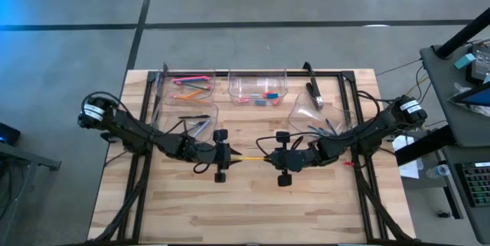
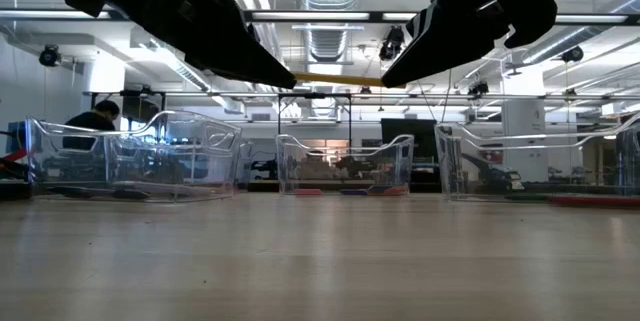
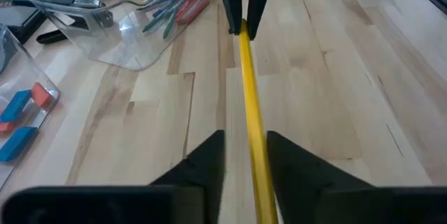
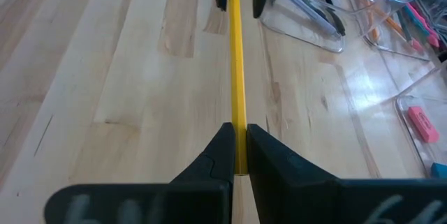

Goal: Sort crayons/erasers/pens/pencils in bins
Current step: Put the yellow pencil into the top left transparent bin

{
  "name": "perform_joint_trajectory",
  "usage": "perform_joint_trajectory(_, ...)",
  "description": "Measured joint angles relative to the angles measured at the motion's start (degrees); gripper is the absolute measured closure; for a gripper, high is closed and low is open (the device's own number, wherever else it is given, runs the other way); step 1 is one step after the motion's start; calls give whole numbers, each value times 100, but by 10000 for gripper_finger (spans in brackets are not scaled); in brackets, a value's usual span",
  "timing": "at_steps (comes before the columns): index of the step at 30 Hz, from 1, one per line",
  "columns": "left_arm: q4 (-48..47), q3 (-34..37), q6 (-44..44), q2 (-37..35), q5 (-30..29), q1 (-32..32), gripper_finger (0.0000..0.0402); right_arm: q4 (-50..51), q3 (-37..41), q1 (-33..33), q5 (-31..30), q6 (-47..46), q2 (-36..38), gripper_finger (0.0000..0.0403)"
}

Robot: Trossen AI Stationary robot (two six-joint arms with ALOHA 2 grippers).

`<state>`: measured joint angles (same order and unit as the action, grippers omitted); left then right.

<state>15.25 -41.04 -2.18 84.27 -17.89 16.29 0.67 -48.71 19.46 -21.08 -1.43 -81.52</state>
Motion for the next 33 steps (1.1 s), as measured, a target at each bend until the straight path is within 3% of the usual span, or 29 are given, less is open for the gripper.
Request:
perform_joint_trajectory(7,-27,-20,156,-2,27,-22,389,-80,0,-1,-8,-92,0,379)
perform_joint_trajectory(13,2,-87,165,-9,23,-42,385,-170,-4,-2,0,-158,0,329)
perform_joint_trajectory(21,-237,-136,269,-122,-146,-167,389,-174,-4,-2,-15,-158,44,220)
perform_joint_trajectory(27,-1219,-92,385,-689,-509,-505,390,14,-138,5,19,-256,308,139)
perform_joint_trajectory(33,-2972,-146,1010,-1707,-1292,-1028,390,496,-352,69,0,-496,797,100)
